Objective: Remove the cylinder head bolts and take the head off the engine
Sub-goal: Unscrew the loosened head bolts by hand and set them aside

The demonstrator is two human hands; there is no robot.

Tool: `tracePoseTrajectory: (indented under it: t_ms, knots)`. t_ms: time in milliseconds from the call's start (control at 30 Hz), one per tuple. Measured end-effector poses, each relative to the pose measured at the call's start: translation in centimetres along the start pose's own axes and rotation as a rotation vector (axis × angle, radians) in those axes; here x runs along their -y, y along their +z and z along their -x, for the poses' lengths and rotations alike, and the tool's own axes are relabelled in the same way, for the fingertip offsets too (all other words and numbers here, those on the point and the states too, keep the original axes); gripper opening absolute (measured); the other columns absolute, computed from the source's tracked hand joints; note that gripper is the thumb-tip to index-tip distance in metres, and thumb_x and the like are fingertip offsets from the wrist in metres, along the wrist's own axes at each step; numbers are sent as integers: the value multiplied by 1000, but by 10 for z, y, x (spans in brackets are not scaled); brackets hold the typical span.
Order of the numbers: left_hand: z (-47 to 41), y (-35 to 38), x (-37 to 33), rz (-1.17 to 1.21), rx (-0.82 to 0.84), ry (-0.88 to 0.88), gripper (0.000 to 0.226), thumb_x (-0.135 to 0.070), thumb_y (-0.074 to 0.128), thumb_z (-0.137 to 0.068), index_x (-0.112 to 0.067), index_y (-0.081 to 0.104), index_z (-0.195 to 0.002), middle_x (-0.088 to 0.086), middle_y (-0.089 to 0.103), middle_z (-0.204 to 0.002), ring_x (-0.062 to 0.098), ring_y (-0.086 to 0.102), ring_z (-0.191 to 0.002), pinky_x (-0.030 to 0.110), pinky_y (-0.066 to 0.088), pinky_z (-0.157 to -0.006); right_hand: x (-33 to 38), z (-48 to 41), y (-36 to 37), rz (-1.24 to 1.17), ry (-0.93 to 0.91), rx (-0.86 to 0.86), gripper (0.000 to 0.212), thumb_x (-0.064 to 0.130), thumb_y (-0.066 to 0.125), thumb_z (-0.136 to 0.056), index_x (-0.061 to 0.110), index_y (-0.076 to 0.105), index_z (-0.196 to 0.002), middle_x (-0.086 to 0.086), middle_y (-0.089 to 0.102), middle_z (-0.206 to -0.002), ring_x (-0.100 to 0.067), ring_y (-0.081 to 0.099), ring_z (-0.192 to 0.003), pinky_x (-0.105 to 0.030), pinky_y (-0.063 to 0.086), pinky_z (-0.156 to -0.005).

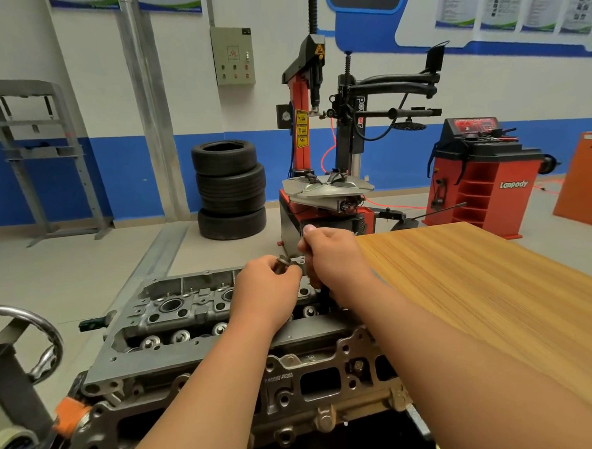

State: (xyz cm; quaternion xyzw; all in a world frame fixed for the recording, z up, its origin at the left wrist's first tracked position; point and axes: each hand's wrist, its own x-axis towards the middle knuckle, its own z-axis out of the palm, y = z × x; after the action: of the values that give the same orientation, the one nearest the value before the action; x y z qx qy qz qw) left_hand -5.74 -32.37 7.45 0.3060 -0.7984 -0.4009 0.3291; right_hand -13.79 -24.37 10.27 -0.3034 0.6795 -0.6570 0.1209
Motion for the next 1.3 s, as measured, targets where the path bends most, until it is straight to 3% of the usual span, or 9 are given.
tracePoseTrajectory:
  t_ms: [300, 433, 533, 667, 800, 933, 1000, 1133, 1300]
  knots:
    - [-3, 2, 1, 13, 27, -1, 30, -34, 60, -83, -19, 53, -58, -13, 47, -39, 2, 44, -38, 20, 27, -36, -2, -11, -15, -260, 160, 371, 39, 29, 44, -100, 16, 54, -64, 3, 31, -45, -11, 24, -39, -20, 23, -41]
    - [-1, 0, 2, 65, 5, -15, 27, -34, 62, -83, -17, 57, -62, -12, 48, -41, 5, 44, -40, 22, 32, -41, -3, 1, -15, -182, 238, 253, 21, 31, 52, -95, 16, 56, -81, 2, 47, -58, -12, 42, -51, -25, 35, -52]
    - [0, -2, 1, 64, -21, -24, 27, -34, 62, -83, -17, 58, -62, -12, 48, -40, 7, 43, -44, 24, 31, -46, -3, 7, -5, 74, 213, 27, 28, 36, 50, -92, 17, 54, -72, -2, 53, -61, -16, 47, -56, -31, 39, -57]
    - [1, -1, 0, 49, -15, -18, 29, -33, 61, -83, -18, 54, -59, -13, 47, -39, 3, 44, -39, 24, 28, -46, -3, 1, 5, -52, 234, -92, 32, 30, 47, -91, 18, 47, -61, 0, 45, -56, -16, 40, -50, -30, 33, -50]
    - [0, 1, 1, 13, 7, -10, 27, -35, 60, -82, -17, 58, -63, -10, 48, -41, 5, 41, -40, 22, 28, -45, -10, -9, -6, -196, 224, 202, 54, 36, 40, -97, 24, 35, -45, 5, 29, -44, -12, 23, -39, -23, 21, -41]
    - [0, 1, 3, 31, 34, -2, 27, -32, 57, -84, -20, 52, -60, -12, 45, -40, 4, 40, -37, 21, 28, -44, -1, -17, -21, -260, 369, 574, 56, 32, 35, -97, 23, 35, -42, 4, 25, -40, -11, 19, -37, -21, 22, -41]
    - [0, 0, 3, 49, 28, -9, 27, -31, 58, -84, -20, 52, -59, -13, 45, -39, 3, 41, -37, 22, 29, -45, 6, -13, -20, -198, 365, 509, 54, 32, 39, -98, 20, 41, -46, 2, 32, -42, -13, 27, -39, -25, 29, -46]
    - [1, -2, 1, 46, 26, 10, 28, -30, 60, -84, -20, 55, -58, -14, 50, -41, -1, 46, -41, 17, 29, -35, 6, 7, -13, 188, -2, 107, 40, 32, 47, -98, 13, 56, -64, 2, 56, -54, -11, 51, -49, -24, 44, -51]
    - [2, -1, 1, 75, 21, 12, 29, -30, 60, -84, -19, 55, -57, -13, 50, -42, 1, 44, -40, 24, 30, -46, 6, -3, -2, 44, 90, 9, 47, 44, 47, -94, 18, 45, -55, 1, 37, -47, -16, 33, -42, -24, 29, -43]
